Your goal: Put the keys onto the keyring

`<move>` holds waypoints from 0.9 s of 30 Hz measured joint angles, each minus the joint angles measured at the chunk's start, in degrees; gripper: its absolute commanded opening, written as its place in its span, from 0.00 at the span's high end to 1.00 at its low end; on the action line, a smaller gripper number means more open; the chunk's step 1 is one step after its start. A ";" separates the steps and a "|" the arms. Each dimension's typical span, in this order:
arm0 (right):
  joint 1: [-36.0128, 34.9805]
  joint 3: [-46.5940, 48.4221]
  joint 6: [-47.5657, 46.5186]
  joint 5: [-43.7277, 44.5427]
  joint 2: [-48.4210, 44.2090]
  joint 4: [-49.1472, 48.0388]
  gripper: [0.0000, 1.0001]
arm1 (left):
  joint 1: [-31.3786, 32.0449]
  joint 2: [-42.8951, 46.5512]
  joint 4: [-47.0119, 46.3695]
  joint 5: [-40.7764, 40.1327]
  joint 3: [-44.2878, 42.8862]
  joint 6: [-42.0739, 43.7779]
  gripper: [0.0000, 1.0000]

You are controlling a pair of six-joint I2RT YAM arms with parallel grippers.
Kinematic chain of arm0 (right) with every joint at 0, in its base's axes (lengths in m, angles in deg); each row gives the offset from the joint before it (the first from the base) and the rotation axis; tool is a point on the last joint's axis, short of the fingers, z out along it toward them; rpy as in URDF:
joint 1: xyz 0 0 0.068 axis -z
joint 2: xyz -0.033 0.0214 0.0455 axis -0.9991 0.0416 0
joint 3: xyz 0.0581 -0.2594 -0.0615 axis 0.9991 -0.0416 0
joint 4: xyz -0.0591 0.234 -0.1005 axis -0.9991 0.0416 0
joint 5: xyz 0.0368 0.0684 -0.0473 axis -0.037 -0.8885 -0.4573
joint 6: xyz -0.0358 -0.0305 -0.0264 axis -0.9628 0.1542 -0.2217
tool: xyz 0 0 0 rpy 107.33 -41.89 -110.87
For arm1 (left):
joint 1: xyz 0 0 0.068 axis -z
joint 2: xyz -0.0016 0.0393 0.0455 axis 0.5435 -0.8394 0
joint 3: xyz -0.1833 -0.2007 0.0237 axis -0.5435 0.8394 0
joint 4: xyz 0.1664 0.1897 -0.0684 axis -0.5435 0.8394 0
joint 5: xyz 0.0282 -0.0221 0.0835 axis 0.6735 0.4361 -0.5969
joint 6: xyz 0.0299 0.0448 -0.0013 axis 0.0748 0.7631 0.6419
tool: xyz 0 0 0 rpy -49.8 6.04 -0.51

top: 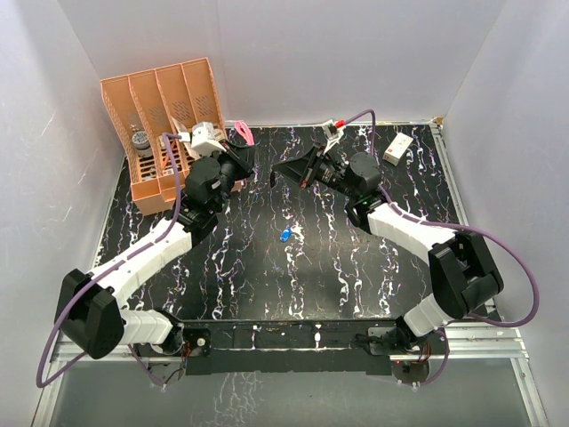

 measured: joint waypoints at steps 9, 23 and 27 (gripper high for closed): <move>-0.39 0.70 3.45 -0.13 -0.17 0.50 1.00 | 0.35 -0.44 1.09 -3.08 -0.83 -0.35 1.00; -2.25 2.69 5.84 -0.09 1.18 2.32 1.00 | 0.42 -1.03 0.59 -3.39 -0.83 -2.08 1.00; -2.40 3.74 6.86 0.66 1.60 3.54 1.00 | 0.42 -1.03 0.55 -3.41 -0.83 -2.56 1.00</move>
